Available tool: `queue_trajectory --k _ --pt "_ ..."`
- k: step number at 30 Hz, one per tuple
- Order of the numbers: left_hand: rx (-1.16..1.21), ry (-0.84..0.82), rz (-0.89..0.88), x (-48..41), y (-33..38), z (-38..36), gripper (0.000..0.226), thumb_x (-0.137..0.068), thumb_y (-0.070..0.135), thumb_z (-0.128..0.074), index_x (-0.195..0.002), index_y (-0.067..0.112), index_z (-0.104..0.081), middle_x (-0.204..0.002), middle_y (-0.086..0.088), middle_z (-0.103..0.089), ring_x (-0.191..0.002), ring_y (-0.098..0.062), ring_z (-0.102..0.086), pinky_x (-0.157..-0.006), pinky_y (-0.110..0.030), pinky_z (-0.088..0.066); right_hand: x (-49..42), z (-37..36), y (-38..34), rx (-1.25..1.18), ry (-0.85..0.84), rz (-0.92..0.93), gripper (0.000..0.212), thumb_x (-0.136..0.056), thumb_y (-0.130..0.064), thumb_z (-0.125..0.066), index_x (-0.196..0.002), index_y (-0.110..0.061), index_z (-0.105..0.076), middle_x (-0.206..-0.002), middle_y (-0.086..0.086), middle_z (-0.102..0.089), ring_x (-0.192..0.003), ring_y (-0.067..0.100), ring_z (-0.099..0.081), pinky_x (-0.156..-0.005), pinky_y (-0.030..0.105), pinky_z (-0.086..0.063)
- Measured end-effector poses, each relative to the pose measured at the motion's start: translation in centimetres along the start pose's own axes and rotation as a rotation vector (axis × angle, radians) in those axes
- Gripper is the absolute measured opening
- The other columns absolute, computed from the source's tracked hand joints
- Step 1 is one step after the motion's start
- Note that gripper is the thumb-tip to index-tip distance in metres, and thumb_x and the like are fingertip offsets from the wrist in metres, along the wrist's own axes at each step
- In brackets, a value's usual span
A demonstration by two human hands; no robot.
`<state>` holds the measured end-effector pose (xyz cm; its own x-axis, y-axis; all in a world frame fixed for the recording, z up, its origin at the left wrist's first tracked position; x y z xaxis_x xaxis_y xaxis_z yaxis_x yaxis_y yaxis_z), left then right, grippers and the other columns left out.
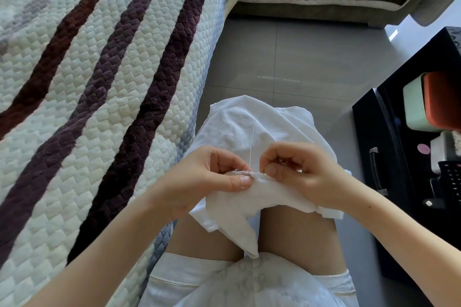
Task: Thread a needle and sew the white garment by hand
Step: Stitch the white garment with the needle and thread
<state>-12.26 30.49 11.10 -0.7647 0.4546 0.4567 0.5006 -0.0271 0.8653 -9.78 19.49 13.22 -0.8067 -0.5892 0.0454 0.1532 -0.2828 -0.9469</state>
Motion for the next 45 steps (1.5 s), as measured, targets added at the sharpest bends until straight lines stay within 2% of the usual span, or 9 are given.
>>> queue_trajectory --k 4,12,23,29,34,38,40,42,45 --pt "0.009 -0.011 0.003 0.1 0.1 -0.1 0.009 -0.073 0.011 -0.068 -0.078 0.008 -0.075 -0.073 -0.004 -0.069 -0.067 -0.009 -0.064 -0.062 -0.016 -0.051 0.1 0.2 0.0 -0.019 -0.006 -0.015 0.015 -0.085 -0.01 -0.055 -0.078 -0.02 -0.063 -0.071 -0.008 -0.06 -0.067 0.005 -0.052 -0.064 0.021 -0.043" --pt "0.004 -0.022 0.011 0.2 0.1 -0.3 0.009 -0.073 0.01 -0.068 -0.078 0.007 -0.074 -0.072 -0.005 -0.069 -0.065 -0.01 -0.064 -0.06 -0.016 -0.051 0.3 0.1 -0.3 -0.03 -0.014 -0.007 0.018 -0.084 -0.008 -0.054 -0.077 -0.022 -0.062 -0.07 -0.015 -0.06 -0.065 -0.001 -0.052 -0.064 0.012 -0.04" --pt "0.031 -0.021 0.021 0.3 0.1 -0.9 0.007 -0.072 0.008 -0.067 -0.074 0.007 -0.073 -0.068 -0.003 -0.068 -0.061 -0.008 -0.063 -0.056 -0.016 -0.05 0.6 -0.2 -1.2 -0.021 -0.027 0.027 0.018 -0.085 -0.01 -0.055 -0.078 -0.025 -0.062 -0.071 -0.016 -0.06 -0.067 0.0 -0.053 -0.065 0.015 -0.042" --pt "0.042 -0.021 0.012 0.5 0.2 -1.0 0.007 -0.072 0.008 -0.067 -0.074 0.006 -0.073 -0.068 -0.004 -0.068 -0.06 -0.008 -0.064 -0.055 -0.016 -0.05 0.6 0.0 -1.1 0.026 -0.041 0.039 0.017 -0.085 -0.014 -0.059 -0.082 -0.03 -0.063 -0.073 -0.012 -0.063 -0.069 0.006 -0.056 -0.068 0.028 -0.047" --pt "0.048 -0.012 -0.011 0.5 0.5 -1.0 0.01 -0.074 0.009 -0.065 -0.073 0.007 -0.075 -0.065 -0.001 -0.068 -0.059 -0.007 -0.062 -0.055 -0.015 -0.049 1.4 1.5 0.0 0.27 0.047 0.068 0.025 -0.087 -0.009 -0.056 -0.085 -0.032 -0.065 -0.083 -0.014 -0.067 -0.078 0.005 -0.064 -0.072 0.017 -0.048" --pt "0.039 0.045 -0.033 0.2 0.6 -1.1 0.01 -0.073 0.013 -0.066 -0.07 0.012 -0.076 -0.066 -0.001 -0.069 -0.062 -0.007 -0.063 -0.058 -0.015 -0.05 1.8 1.1 -1.1 0.216 0.093 0.139 0.016 -0.086 -0.021 -0.054 -0.092 -0.031 -0.065 -0.084 -0.018 -0.068 -0.075 0.0 -0.063 -0.069 0.009 -0.045" --pt "0.052 0.067 -0.041 0.1 0.6 -1.2 0.008 -0.073 0.013 -0.069 -0.069 0.013 -0.076 -0.068 -0.001 -0.07 -0.064 -0.007 -0.063 -0.06 -0.015 -0.05 1.9 0.9 -1.2 0.163 0.114 0.151 0.016 -0.085 -0.018 -0.057 -0.092 -0.03 -0.064 -0.08 -0.024 -0.067 -0.074 -0.004 -0.063 -0.069 0.005 -0.043" --pt "0.077 0.089 -0.047 0.0 0.7 -1.1 0.006 -0.074 0.011 -0.075 -0.068 0.013 -0.076 -0.067 -0.001 -0.07 -0.064 -0.007 -0.064 -0.06 -0.015 -0.05 1.8 1.0 -0.7 0.148 0.146 0.119 0.016 -0.085 -0.021 -0.061 -0.096 -0.032 -0.063 -0.085 -0.021 -0.069 -0.082 -0.003 -0.065 -0.074 0.009 -0.046" --pt "0.116 0.14 -0.046 -0.1 0.5 -0.9 0.007 -0.068 0.013 -0.069 -0.066 0.013 -0.076 -0.065 0.0 -0.069 -0.061 -0.006 -0.064 -0.059 -0.014 -0.049 2.5 2.0 -1.8 0.368 0.301 0.223 0.022 -0.088 -0.029 -0.056 -0.106 -0.022 -0.066 -0.101 -0.013 -0.07 -0.099 0.004 -0.064 -0.086 0.028 -0.049"
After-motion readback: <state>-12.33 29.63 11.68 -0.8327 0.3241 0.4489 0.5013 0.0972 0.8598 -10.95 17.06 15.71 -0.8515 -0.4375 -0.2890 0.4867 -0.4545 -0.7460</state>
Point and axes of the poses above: each hand's wrist, its own x-axis away from the middle knuckle, its own z-axis out of the back of the hand, y = z × x, the point moved 9 cm from there along -x, towards the middle knuckle
